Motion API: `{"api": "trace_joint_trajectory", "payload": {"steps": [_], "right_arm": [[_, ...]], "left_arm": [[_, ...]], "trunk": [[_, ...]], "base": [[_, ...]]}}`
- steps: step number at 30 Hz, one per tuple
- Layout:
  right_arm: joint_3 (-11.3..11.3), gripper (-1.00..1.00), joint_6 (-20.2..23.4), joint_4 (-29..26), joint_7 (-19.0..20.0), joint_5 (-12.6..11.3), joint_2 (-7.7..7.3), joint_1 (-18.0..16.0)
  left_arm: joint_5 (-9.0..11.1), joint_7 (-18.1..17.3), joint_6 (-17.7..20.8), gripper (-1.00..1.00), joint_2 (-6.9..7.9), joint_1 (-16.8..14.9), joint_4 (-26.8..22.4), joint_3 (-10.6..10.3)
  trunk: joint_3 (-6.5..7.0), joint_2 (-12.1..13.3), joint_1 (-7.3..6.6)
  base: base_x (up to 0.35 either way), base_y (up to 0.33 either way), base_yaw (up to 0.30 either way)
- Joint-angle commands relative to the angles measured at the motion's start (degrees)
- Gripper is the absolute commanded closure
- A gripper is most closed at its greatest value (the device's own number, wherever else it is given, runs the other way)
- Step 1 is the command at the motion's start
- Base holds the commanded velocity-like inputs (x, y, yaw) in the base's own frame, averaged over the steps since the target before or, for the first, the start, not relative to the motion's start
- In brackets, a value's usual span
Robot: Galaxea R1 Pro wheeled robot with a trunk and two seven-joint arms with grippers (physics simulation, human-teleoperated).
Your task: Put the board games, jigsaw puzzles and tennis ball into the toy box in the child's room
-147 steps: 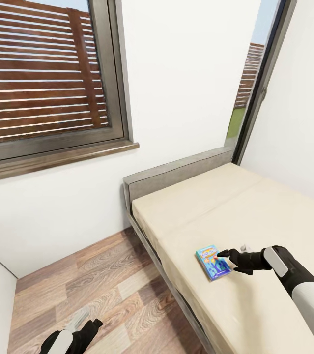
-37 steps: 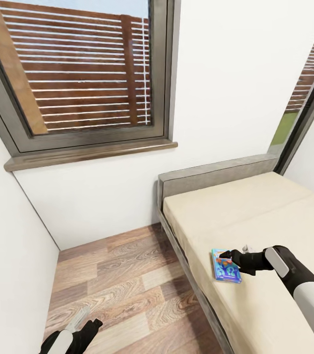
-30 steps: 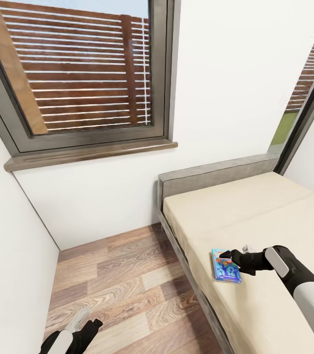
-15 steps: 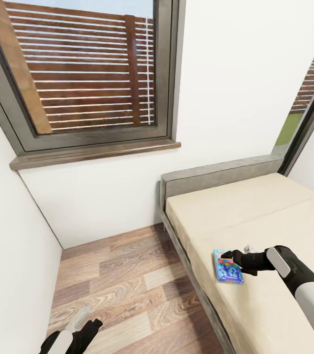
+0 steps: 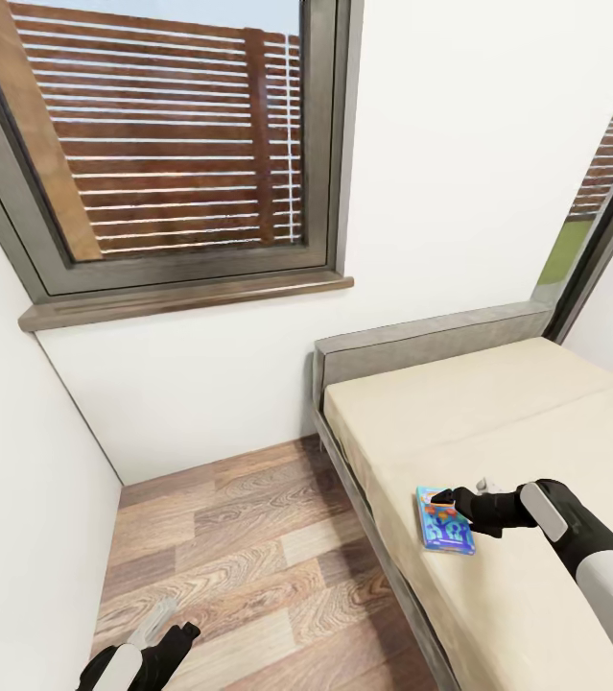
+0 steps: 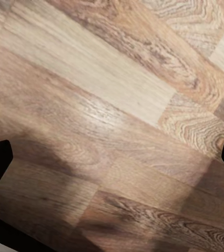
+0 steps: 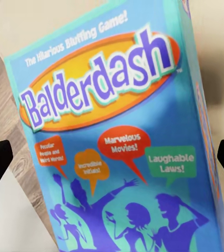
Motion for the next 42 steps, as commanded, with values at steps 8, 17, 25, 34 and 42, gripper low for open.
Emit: {"api": "trace_joint_trajectory", "payload": {"steps": [8,17,25,34,42], "right_arm": [[0.34,-1.0,0.12,0.18,0.44,-0.69,1.0,0.05],[0.34,-1.0,0.12,0.18,0.44,-0.69,0.98,0.05],[0.34,-1.0,0.12,0.18,0.44,-0.7,0.93,0.05],[0.0,-1.0,0.25,0.18,0.74,-0.86,0.63,0.02],[-0.23,-1.0,0.28,0.18,0.91,-1.0,0.43,0.03]], "left_arm": [[0.6,0.45,0.2,-1.0,-0.01,-0.03,-0.11,0.04],[0.6,0.45,0.2,-1.0,-0.01,-0.03,-0.11,0.04],[0.6,0.45,0.2,-1.0,-0.01,-0.03,-0.11,0.04],[0.6,0.45,0.2,-1.0,-0.01,-0.03,-0.11,0.04],[0.6,0.45,0.2,-1.0,-0.01,-0.03,-0.11,0.04]], "trunk": [[-0.07,-0.02,0.11],[-0.07,-0.02,0.11],[-0.07,-0.02,0.11],[-0.07,-0.02,0.11],[-0.07,-0.02,0.11]], "base": [[0.0,0.0,0.003],[0.0,0.0,0.0],[0.0,0.0,0.0],[0.0,0.0,0.0],[0.0,0.0,0.0]]}}
